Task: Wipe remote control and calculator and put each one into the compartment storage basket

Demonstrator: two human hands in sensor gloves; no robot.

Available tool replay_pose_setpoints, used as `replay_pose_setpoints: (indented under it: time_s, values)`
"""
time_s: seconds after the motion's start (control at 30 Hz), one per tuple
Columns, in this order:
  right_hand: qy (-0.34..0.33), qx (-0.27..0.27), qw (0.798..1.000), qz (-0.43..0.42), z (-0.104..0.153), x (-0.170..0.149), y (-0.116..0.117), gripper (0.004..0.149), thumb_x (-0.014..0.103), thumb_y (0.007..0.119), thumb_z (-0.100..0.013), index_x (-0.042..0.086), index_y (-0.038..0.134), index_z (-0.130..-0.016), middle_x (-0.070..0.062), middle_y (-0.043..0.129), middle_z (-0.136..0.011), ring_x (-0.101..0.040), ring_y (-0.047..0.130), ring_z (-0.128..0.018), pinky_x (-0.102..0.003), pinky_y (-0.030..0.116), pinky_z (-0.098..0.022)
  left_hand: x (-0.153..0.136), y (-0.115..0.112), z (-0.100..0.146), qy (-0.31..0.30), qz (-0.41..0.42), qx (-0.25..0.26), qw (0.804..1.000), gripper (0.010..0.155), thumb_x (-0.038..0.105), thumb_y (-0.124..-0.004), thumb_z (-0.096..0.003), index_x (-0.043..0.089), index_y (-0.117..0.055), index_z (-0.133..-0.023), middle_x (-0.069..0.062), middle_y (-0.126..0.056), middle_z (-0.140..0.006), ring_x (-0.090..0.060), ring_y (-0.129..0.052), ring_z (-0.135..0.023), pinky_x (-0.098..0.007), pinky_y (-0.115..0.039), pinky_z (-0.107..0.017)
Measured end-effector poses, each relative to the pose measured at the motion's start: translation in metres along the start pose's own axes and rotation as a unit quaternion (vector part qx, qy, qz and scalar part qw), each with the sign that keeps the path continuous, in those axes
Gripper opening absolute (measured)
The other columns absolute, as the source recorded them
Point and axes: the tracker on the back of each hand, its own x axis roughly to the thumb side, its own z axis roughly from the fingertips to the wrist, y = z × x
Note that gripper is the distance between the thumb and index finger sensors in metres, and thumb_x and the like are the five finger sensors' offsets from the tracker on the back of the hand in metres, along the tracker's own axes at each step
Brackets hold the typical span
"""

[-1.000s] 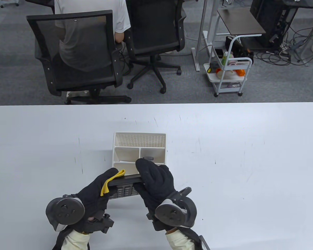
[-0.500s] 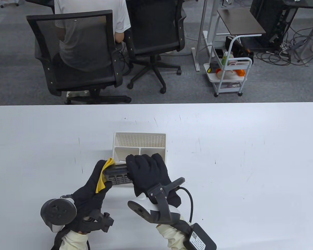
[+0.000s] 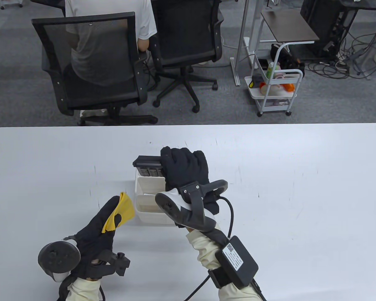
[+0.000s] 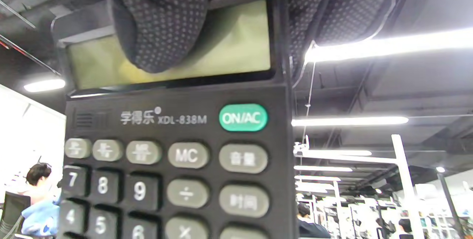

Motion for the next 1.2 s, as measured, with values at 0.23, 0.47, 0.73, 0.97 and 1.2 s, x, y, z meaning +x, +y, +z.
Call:
replay_pose_setpoints:
  time_s: [0.23, 0.47, 0.73, 0.97, 1.2]
  values:
    - [0.029, 0.053, 0.998, 0.007, -0.009, -0.004, 0.057, 0.046, 0.026, 0.091, -0.041, 0.016, 0.087, -0.086, -0.008, 0.094, -0.085, -0.039, 0.094, -0.078, -0.061, 0.074, -0.057, -0.007, -0.003, -0.003, 0.017, -0.010, -0.017, 1.000, 0.039, 0.034, -0.078, -0.0513, 0.035, -0.082, -0.090, 0.000, -0.097, -0.091, -0.026, -0.103, -0.076, -0.044, -0.089, -0.052]
    - [0.047, 0.099, 0.994, 0.006, -0.004, -0.009, 0.102, 0.045, 0.026, 0.092, -0.041, 0.019, 0.088, -0.086, -0.010, 0.091, -0.090, -0.043, 0.090, -0.081, -0.062, 0.073, -0.057, -0.013, -0.007, -0.002, 0.032, -0.073, -0.038, 0.996, 0.038, 0.037, -0.081, -0.0491, 0.041, -0.087, -0.087, 0.005, -0.086, -0.090, -0.024, -0.089, -0.085, -0.048, -0.080, -0.061]
    - [0.063, 0.145, 0.987, 0.020, 0.002, -0.011, 0.130, 0.046, 0.030, 0.092, -0.041, 0.021, 0.089, -0.086, -0.016, 0.078, -0.104, -0.047, 0.070, -0.095, -0.068, 0.061, -0.062, -0.016, -0.011, -0.001, 0.038, -0.131, -0.028, 0.990, 0.039, 0.035, -0.083, -0.0485, 0.039, -0.086, -0.087, 0.007, -0.093, -0.081, -0.021, -0.097, -0.073, -0.044, -0.084, -0.055]
    - [0.076, 0.183, 0.980, 0.023, 0.009, -0.011, 0.149, 0.046, 0.032, 0.091, -0.042, 0.022, 0.090, -0.087, -0.016, 0.073, -0.108, -0.049, 0.061, -0.099, -0.070, 0.056, -0.063, -0.020, -0.015, -0.002, 0.021, -0.174, -0.048, 0.983, 0.039, 0.035, -0.084, -0.0481, 0.038, -0.087, -0.087, 0.007, -0.096, -0.080, -0.018, -0.102, -0.063, -0.040, -0.088, -0.048]
    - [0.078, 0.211, 0.974, 0.040, 0.015, -0.015, 0.159, 0.047, 0.035, 0.093, -0.040, 0.024, 0.094, -0.086, -0.018, 0.065, -0.114, -0.052, 0.053, -0.102, -0.072, 0.053, -0.063, -0.020, -0.017, -0.002, 0.017, -0.172, -0.057, 0.983, 0.039, 0.035, -0.083, -0.0485, 0.037, -0.087, -0.087, 0.006, -0.096, -0.080, -0.018, -0.102, -0.064, -0.040, -0.088, -0.048]
